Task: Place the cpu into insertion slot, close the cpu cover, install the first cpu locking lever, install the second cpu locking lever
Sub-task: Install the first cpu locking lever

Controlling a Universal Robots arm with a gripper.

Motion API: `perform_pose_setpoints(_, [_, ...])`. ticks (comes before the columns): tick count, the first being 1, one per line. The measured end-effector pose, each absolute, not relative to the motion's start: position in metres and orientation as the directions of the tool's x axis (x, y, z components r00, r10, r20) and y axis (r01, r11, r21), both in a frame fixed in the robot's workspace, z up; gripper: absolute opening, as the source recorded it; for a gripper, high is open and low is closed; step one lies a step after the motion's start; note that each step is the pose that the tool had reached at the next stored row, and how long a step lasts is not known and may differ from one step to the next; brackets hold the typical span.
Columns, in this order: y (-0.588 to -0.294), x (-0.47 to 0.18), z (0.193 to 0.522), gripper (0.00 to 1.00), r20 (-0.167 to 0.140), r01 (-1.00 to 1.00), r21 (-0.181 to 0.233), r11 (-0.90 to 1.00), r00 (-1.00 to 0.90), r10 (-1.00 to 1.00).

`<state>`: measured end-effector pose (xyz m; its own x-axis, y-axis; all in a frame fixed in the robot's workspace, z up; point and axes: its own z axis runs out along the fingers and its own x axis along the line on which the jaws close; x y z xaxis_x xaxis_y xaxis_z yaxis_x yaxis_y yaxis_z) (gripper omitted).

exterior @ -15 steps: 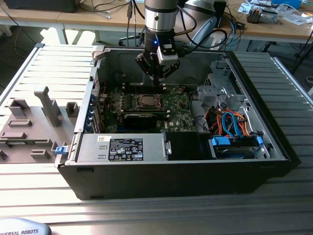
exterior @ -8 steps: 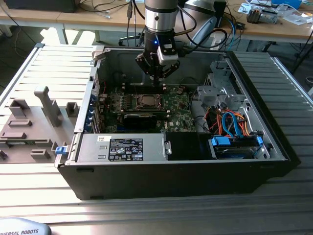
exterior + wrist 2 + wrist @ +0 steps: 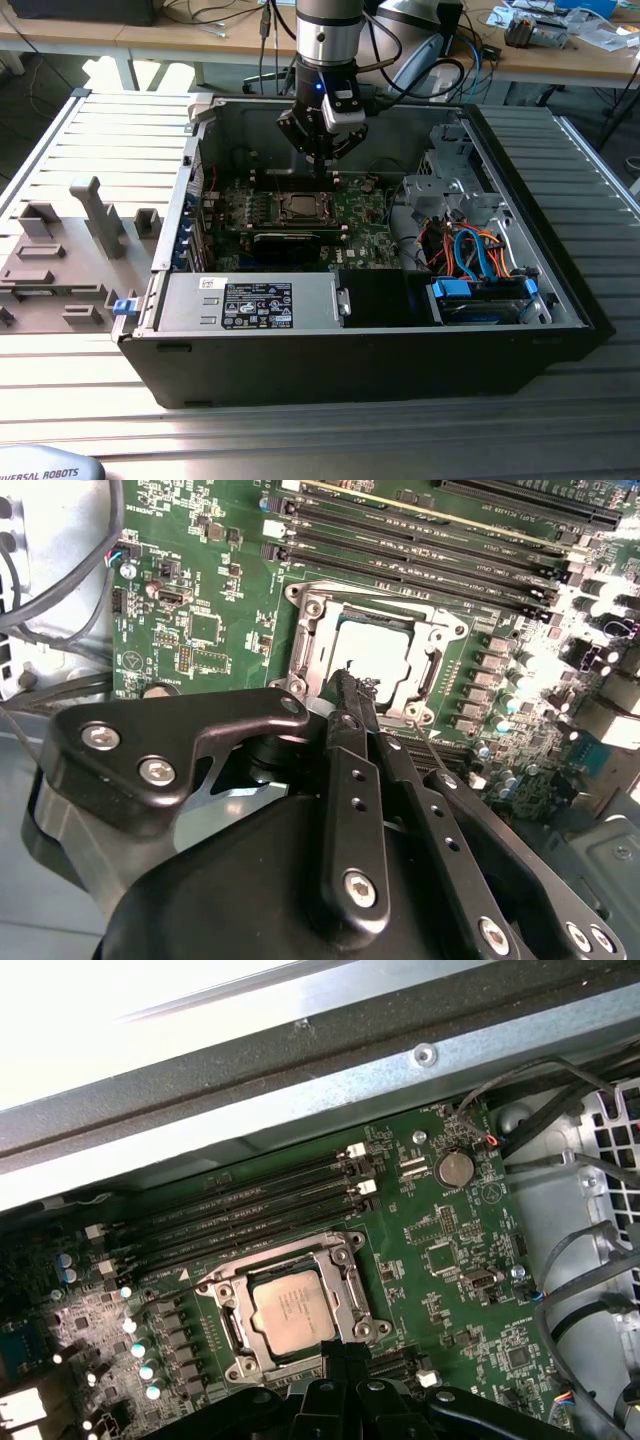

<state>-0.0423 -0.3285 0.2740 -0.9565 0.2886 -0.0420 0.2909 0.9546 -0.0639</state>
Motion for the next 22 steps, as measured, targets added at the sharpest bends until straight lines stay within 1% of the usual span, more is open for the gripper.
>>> perform_pose_setpoints(22, [-0.3285,-0.0423,0.2739,0.11,-0.042,0.267,-0.064,0.962,-0.964,0.264])
